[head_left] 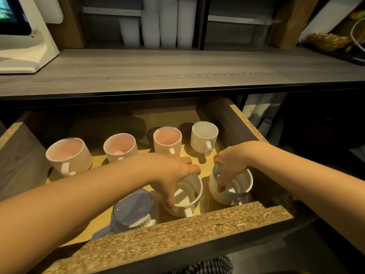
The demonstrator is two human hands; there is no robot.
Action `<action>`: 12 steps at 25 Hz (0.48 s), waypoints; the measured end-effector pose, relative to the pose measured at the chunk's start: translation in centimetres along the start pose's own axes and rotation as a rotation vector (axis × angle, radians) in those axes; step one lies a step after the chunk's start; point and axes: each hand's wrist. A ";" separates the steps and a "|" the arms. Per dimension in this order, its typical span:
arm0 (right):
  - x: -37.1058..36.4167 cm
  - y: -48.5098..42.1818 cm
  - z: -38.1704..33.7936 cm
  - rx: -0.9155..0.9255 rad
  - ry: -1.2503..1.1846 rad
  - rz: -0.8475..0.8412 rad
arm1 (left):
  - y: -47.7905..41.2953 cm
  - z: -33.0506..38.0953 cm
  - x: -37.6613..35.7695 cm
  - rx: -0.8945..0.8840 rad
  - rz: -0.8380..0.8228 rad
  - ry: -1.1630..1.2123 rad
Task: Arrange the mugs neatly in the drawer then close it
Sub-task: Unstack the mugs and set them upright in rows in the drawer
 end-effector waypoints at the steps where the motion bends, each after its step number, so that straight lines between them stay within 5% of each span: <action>1: 0.3 0.2 -0.3 0.006 -0.005 -0.001 | 0.1 0.0 0.1 0.006 -0.006 0.015; 6: 2.3 0.6 -3.7 0.222 -0.085 0.249 | 2.8 -1.5 0.4 0.121 -0.013 0.090; 12: 3.5 1.3 -11.3 0.468 0.110 0.320 | 9.3 -5.1 -2.1 0.359 -0.021 0.019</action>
Point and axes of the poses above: each hand's wrist, its own y-axis away from the middle knuckle, its own x-axis out of the back of the hand, z = x × y, and after that the axes turned 9 degrees about -y, right-handed
